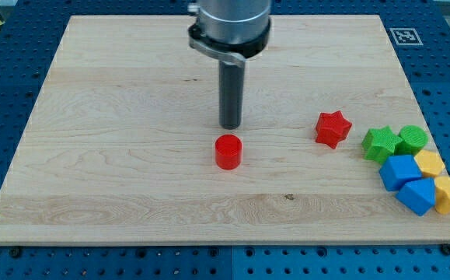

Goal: Move the red circle parallel to the triangle

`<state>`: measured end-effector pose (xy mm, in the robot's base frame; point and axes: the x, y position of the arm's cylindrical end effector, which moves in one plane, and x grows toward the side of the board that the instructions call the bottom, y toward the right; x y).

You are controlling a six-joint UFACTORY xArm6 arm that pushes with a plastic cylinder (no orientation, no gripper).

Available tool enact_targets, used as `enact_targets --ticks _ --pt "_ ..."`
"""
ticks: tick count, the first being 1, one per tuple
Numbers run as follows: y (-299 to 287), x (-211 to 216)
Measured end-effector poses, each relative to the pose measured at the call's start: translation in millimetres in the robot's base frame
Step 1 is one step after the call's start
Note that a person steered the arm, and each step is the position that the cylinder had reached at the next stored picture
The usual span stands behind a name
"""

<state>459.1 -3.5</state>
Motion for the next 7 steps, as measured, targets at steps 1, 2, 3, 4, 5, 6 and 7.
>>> enact_targets --ticks 1,2,3,4,5,6,7 --pt "4 33" --pt "4 40" --pt "3 40" --pt "-7 40" --pt "-7 47" --pt "-7 57" --pt "-7 58"
